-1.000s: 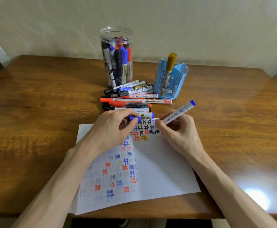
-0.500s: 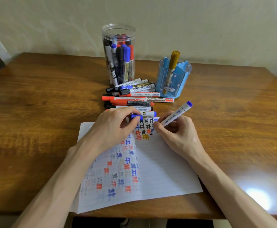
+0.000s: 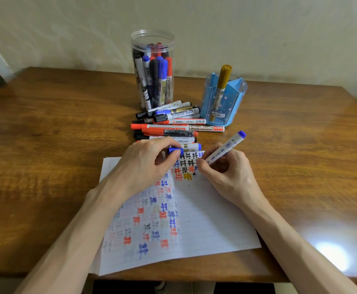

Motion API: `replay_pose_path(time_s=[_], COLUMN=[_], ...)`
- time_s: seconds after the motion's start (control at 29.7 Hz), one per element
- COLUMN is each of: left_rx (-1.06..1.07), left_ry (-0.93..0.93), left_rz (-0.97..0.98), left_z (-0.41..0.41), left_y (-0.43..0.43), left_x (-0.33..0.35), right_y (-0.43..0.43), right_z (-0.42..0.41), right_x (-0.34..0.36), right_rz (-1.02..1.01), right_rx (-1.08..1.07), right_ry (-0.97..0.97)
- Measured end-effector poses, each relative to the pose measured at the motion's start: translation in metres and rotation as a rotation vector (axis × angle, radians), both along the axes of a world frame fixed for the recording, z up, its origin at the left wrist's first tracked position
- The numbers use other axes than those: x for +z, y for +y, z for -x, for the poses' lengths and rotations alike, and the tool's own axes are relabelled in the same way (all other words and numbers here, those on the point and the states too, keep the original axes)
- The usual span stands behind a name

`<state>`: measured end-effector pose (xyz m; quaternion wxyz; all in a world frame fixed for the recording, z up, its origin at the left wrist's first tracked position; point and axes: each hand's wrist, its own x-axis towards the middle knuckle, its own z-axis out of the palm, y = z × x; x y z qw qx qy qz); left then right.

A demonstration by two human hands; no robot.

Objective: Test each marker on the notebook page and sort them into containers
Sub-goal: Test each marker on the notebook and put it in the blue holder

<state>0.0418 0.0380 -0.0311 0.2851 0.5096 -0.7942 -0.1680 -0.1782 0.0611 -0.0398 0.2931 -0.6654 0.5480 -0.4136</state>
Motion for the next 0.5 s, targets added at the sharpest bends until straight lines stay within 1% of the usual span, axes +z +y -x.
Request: replay_pose_path(time_s=[0.1, 0.24, 0.5], left_rx=[0.003, 0.001, 0.000], left_ry=[0.002, -0.001, 0.004], left_rz=[-0.004, -0.012, -0.011], left_z=[-0.0001, -0.0004, -0.0001], left_y=[-0.0002, -0.0003, -0.0001], left_x=[-0.0007, -0.0015, -0.0010], right_y=[0.0001, -0.0013, -0.0004], right_z=[0.0004, 0.0025, 0.0014], right_x=[-0.0005, -0.0008, 0.0001], right_rz=[0.017, -0.013, -0.026], right_rx=[-0.021, -0.030, 0.020], right_ry=[-0.005, -0.053, -0.065])
